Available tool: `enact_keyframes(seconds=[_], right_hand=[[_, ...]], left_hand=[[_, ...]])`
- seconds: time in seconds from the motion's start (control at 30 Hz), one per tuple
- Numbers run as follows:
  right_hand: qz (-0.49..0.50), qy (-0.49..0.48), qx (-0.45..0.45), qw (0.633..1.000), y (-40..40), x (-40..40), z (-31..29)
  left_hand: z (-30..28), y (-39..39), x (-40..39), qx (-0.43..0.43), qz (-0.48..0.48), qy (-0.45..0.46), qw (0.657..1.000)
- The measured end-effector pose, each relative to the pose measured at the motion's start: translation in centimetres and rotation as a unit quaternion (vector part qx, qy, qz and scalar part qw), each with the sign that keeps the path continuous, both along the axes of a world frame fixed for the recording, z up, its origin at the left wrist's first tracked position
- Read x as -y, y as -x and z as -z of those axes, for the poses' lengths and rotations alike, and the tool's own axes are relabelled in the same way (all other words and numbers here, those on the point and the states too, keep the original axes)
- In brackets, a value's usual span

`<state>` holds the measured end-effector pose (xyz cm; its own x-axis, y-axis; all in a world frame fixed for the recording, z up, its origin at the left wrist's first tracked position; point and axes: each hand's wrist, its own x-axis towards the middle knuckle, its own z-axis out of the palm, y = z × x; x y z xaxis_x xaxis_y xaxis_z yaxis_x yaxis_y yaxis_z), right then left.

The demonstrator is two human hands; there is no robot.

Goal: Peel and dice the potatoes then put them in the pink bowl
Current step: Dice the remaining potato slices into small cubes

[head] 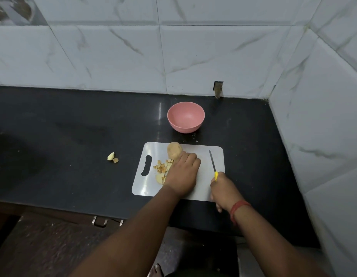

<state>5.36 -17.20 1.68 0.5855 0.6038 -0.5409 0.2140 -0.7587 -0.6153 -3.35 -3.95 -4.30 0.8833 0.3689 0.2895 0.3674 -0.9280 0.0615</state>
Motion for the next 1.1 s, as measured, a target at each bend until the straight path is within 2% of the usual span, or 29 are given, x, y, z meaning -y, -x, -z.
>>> enact_keyframes(seconds=[0.1,0.2,0.27,0.43,0.53,0.83,1.1], right_hand=[[0.003,-0.001,-0.007,1.000,0.4,-0.4,0.3],[0.012,0.000,-0.011,1.000,1.0,-1.2,0.6],[0.013,-0.002,-0.011,1.000,1.3,-1.9,0.7],[0.012,-0.005,-0.013,1.000,2.6,-3.1,0.6],[0.013,-0.010,-0.010,1.000,3.4,-3.5,0.9],[0.020,-0.015,-0.013,1.000,5.1,-4.0,1.0],[0.035,-0.016,-0.006,0.999,5.1,-4.0,0.7]], left_hand=[[-0.1,2.6,-0.3,0.062,-0.102,0.040,0.992],[-0.1,6.0,-1.1,0.063,-0.222,0.061,0.971],[0.1,8.3,-1.6,0.056,-0.252,0.074,0.963],[0.6,11.2,-1.8,-0.022,-0.222,0.101,0.970],[0.6,11.3,-1.9,-0.040,-0.219,0.117,0.968],[-0.4,10.6,-2.3,-0.003,-0.216,0.256,0.942],[0.2,9.7,-2.1,0.018,-0.199,0.246,0.948]])
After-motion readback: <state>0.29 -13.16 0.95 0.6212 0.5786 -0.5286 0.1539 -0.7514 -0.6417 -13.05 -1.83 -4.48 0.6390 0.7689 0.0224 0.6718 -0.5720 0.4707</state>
